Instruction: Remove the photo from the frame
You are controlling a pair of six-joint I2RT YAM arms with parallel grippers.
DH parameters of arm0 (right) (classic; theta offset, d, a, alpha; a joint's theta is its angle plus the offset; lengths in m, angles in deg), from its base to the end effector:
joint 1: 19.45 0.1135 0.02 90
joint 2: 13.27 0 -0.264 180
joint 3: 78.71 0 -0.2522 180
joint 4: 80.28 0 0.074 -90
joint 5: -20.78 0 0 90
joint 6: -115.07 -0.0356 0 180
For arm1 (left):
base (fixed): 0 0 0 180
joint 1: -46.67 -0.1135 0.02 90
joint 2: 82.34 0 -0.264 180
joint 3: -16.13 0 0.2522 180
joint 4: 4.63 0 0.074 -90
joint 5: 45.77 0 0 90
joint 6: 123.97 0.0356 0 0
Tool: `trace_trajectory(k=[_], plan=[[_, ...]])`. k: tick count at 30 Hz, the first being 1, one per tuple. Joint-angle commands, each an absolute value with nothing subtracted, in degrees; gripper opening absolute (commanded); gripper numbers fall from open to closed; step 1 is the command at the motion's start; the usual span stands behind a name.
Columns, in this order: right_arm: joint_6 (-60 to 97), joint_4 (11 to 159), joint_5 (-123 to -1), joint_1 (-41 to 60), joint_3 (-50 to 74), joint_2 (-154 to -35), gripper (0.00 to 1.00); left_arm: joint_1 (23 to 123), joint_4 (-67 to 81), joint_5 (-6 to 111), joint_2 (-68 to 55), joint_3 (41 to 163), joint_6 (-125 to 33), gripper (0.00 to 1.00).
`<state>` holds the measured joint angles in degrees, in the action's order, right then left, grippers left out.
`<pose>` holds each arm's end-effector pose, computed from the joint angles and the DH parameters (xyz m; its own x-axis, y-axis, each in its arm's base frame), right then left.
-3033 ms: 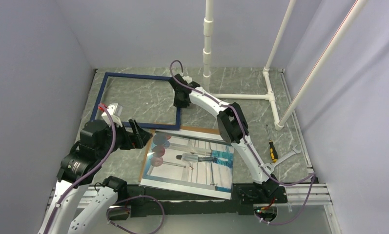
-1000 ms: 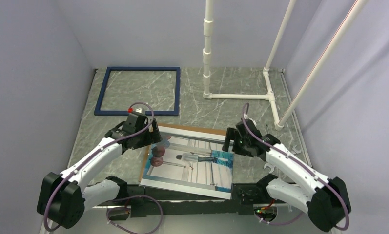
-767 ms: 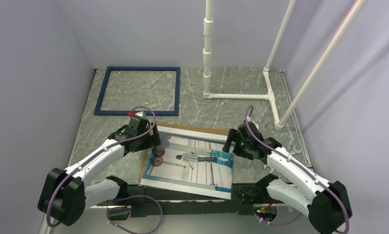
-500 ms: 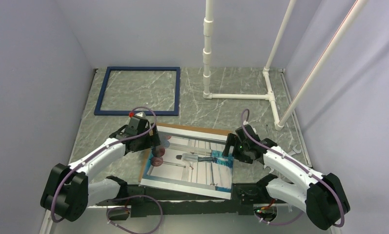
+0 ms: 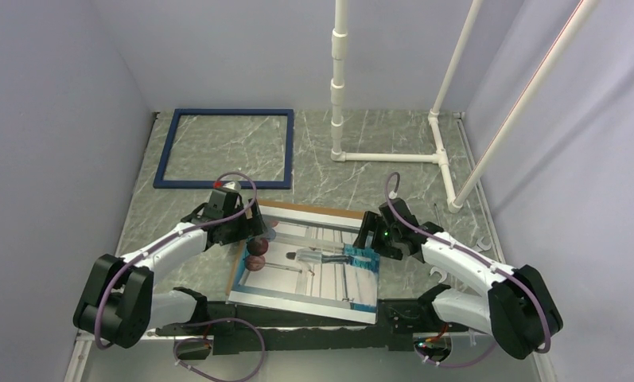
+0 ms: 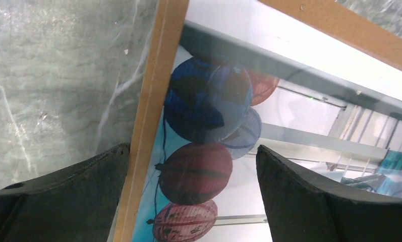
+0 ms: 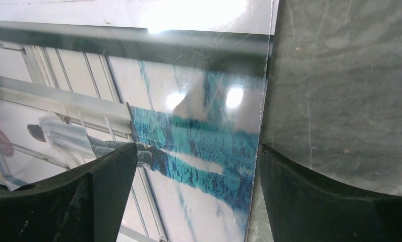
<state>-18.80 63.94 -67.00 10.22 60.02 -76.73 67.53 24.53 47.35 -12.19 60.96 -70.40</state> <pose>0.1676 0.0971 0.1615 -0.8862 0.2921 -0.3596 0.1410 0.9094 0.3912 0.2067 -0.0809 0.1648 -0.8406 -0.3142 -0.4411 -0.1418 0.9138 -0.3807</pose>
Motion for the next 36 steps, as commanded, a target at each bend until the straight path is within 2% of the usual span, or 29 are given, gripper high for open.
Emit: trace_trajectory(k=[1, 18, 29, 36], plan=[[-17.81, 66.32, -67.13, 10.07, 59.22, -79.72, 0.89, 67.58, 21.71, 52.13, -10.41, 57.75, -71.53, 0.99], [-12.21, 69.25, -68.83, 8.14, 51.45, -89.76, 0.89, 67.59, 18.22, 55.55, -8.58, 58.29, -74.40, 0.99], [-6.76, 70.11, -70.45, 7.32, 46.26, -96.41, 0.89, 67.59, 21.64, 51.29, -10.70, 58.68, -75.51, 1.00], [-5.79, 65.69, -75.95, 6.11, 45.29, -93.95, 0.91, 67.59, 27.92, 46.35, -13.51, 61.66, -75.28, 1.00]])
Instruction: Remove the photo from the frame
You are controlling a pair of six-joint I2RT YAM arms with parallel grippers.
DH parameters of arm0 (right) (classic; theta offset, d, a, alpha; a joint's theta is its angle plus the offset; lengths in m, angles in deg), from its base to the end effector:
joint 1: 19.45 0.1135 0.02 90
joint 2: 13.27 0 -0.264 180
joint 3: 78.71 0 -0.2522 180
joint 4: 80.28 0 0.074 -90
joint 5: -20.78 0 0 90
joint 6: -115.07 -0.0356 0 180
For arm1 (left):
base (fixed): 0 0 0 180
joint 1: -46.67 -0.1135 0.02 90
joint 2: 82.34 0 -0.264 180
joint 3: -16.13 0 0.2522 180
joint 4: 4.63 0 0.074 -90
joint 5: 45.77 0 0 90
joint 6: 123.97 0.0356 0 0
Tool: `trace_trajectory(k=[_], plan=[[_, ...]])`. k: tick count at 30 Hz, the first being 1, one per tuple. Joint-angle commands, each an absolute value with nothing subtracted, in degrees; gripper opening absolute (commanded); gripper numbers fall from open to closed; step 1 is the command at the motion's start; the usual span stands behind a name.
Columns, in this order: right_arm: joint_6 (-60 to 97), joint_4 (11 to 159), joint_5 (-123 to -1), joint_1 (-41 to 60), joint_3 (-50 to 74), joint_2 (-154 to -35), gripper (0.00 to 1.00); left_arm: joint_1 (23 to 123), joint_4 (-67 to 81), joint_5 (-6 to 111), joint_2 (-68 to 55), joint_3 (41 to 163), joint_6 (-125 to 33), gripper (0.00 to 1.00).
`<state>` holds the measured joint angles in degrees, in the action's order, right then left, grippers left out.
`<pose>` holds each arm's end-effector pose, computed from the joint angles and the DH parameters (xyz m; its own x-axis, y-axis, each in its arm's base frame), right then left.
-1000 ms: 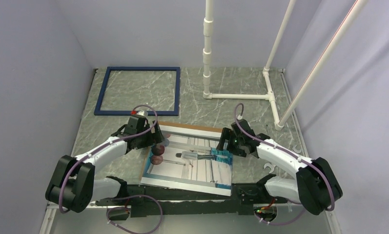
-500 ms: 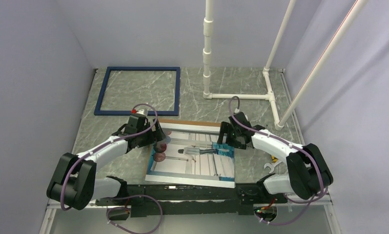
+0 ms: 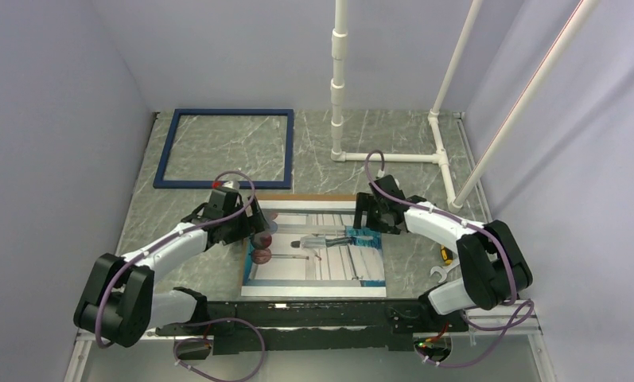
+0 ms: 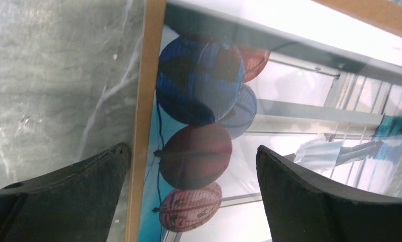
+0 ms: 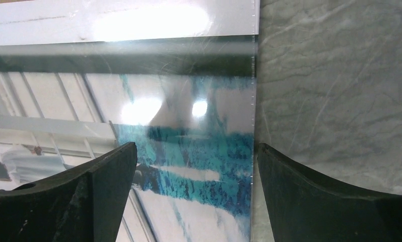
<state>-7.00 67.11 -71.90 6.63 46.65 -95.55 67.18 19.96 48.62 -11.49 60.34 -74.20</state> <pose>0.2363 0.1138 0.1630 -0.8829 0.1584 -0.4420 0.0596 0.9716 0.2291 0.2120 -0.0822 0.1644 -0.8121 -0.3837 -0.4395 -0.1707 0.8766 -0.4500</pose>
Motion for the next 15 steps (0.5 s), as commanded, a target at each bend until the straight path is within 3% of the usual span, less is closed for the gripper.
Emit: trace_trajectory(k=[1, 5, 8, 15], plan=[[-5.59, 64.00, -78.27, 6.04, 44.74, -93.28, 0.91, 67.59, 28.83, 45.82, -14.21, 61.98, -75.42, 0.99], [-6.56, 53.27, -87.08, 5.75, 41.01, -90.17, 0.99, 67.59, 35.53, 41.19, -18.02, 64.57, -75.49, 1.00], [-8.06, 48.62, -85.39, 5.24, 41.41, -85.78, 0.99, 67.57, 41.50, 37.57, -21.83, 67.52, -73.51, 1.00], [-15.83, 42.45, -65.02, 4.59, 47.96, -73.61, 0.93, 72.38, 34.06, 57.16, -28.80, 69.32, -67.55, 0.99]])
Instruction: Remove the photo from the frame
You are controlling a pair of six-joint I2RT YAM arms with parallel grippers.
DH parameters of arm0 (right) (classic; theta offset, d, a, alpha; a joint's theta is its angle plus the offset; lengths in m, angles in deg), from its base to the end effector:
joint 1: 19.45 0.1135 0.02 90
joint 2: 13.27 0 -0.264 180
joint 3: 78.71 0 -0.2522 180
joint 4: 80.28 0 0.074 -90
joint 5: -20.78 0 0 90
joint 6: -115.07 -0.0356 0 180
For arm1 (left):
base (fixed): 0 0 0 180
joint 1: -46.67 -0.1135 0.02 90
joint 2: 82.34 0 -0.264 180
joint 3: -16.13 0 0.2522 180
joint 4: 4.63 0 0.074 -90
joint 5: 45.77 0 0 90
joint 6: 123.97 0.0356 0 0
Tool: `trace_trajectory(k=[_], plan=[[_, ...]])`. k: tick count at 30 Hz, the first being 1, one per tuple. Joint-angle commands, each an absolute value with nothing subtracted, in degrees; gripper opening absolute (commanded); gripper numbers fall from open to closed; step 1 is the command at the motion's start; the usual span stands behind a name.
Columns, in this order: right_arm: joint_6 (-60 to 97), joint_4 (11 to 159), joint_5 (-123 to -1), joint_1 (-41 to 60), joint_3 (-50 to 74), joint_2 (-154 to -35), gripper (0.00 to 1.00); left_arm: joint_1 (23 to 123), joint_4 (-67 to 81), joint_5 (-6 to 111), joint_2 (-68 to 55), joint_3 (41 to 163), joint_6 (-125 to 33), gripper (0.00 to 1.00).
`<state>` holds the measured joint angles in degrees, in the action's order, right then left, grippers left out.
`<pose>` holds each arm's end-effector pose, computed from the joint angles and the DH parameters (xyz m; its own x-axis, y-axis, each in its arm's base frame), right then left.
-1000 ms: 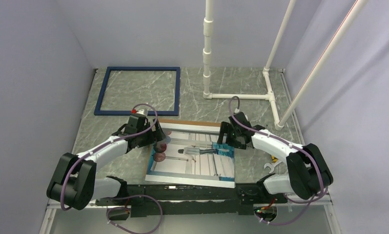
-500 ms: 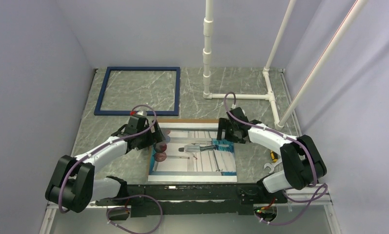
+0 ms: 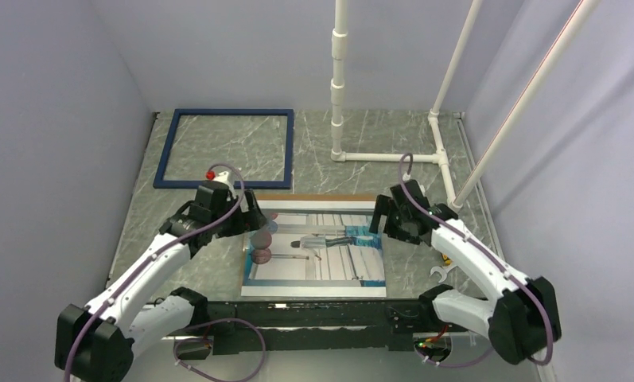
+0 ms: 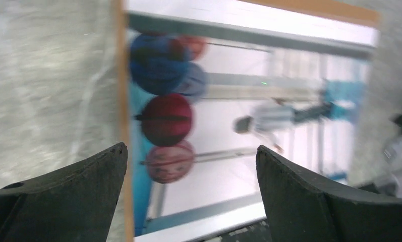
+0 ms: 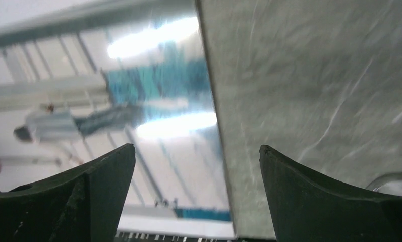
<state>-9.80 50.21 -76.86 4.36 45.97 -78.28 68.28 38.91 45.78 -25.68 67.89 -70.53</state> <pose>0.1968 0.0817 0.2165 -0.8379 0.2496 -0.4854 0.1721 0.9648 0.1990 0.1845 -0.0741 0.2305 -0.7880 -0.3283 -0.5208 -0.1053 0.9053 -0.4114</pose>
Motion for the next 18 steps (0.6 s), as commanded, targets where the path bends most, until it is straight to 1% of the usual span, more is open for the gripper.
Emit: trace_trajectory(k=[1, 3, 5, 8, 9, 13, 18], plan=[[-17.85, 40.93, -63.74, 4.43, 48.17, -72.73, 0.91, 74.49, 30.33, 59.19, -28.97, 68.77, -68.97, 0.99], [-21.10, 37.60, -62.77, 4.41, 49.19, -70.84, 0.86, 79.05, 22.00, 62.61, -27.40, 68.14, -71.87, 0.98], [-24.35, 35.92, -62.55, 4.44, 52.02, -67.87, 0.84, 84.20, 16.85, 63.11, -21.68, 69.73, -73.63, 0.98], [-27.50, 35.91, -61.20, 4.48, 58.07, -63.32, 0.77, 90.72, 17.08, 61.92, -13.09, 75.67, -72.58, 0.96], [-28.05, 35.64, -61.39, 4.44, 59.24, -62.22, 0.77, 92.10, 17.62, 61.50, -10.97, 77.14, -72.18, 0.96], [-27.42, 34.50, -62.19, 4.47, 62.09, -60.41, 0.76, 95.49, 15.35, 61.72, -6.32, 79.80, -72.14, 0.96], [-24.77, 37.41, -58.39, 4.48, 63.89, -62.47, 0.74, 97.30, 15.04, 61.55, -3.55, 81.04, -72.34, 0.96]])
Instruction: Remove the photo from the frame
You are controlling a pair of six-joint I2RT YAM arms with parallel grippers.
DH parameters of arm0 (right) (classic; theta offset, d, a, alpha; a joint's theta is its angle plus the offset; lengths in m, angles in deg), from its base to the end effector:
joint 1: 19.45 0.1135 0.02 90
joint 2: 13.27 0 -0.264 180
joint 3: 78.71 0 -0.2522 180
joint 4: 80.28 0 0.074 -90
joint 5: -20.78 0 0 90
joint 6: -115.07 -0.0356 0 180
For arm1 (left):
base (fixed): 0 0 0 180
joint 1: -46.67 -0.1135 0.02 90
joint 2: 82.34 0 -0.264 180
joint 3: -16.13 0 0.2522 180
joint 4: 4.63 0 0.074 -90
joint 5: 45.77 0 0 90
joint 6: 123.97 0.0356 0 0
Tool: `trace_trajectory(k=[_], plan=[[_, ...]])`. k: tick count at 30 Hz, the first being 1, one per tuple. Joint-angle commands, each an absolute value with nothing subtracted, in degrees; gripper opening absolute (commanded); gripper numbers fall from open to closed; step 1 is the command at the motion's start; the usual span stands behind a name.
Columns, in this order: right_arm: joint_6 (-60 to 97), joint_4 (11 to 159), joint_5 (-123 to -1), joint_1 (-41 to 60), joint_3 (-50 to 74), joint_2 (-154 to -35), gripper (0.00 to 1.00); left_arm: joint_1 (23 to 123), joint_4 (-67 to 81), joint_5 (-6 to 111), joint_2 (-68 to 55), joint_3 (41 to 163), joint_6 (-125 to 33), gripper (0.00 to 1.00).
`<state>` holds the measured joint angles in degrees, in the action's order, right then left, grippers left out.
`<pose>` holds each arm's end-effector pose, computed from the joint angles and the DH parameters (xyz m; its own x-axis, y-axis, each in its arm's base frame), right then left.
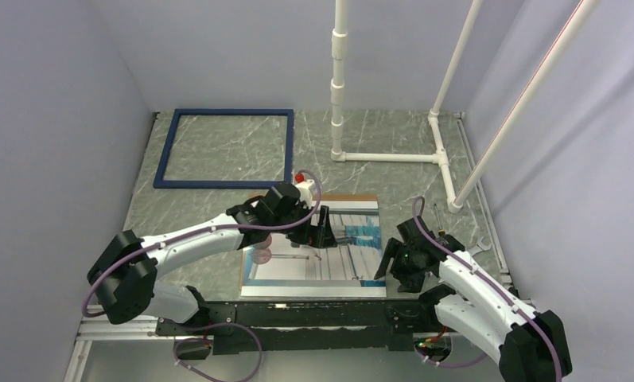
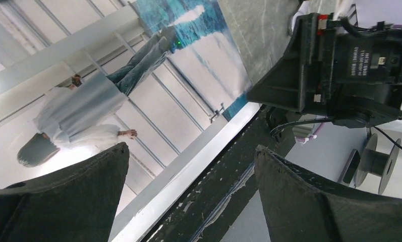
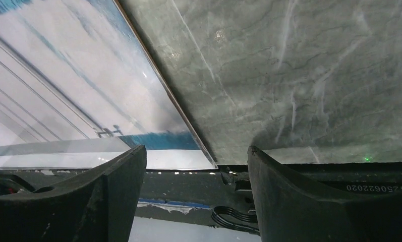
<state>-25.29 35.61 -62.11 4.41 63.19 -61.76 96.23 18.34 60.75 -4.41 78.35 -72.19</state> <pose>0.1101 0.0535 0.1604 -0.8946 0.4399 -0.0786 0.4033 0.8706 0.2819 0.1817 -0.2288 0.2358 -0.8590 0.0935 -0.5034 0.4356 0.6501 -0.6226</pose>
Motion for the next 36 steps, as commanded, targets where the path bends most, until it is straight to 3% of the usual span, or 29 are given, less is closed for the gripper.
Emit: trace_trajectory(k=[1, 12, 36], plan=[[-24.68, 38.24, -57.64, 4.54, 64.23, -62.31, 0.72, 97.55, 15.13, 61.48, -3.39, 80.96, -72.34, 0.96], [-23.62, 42.37, -56.14, 4.50, 66.04, -63.40, 0.58, 97.87, 17.80, 61.81, -1.78, 83.62, -70.63, 0.96], [-24.67, 40.22, -54.85, 4.39, 63.27, -59.88, 0.55, 97.83, 17.86, 61.73, -2.69, 82.44, -70.23, 0.97]])
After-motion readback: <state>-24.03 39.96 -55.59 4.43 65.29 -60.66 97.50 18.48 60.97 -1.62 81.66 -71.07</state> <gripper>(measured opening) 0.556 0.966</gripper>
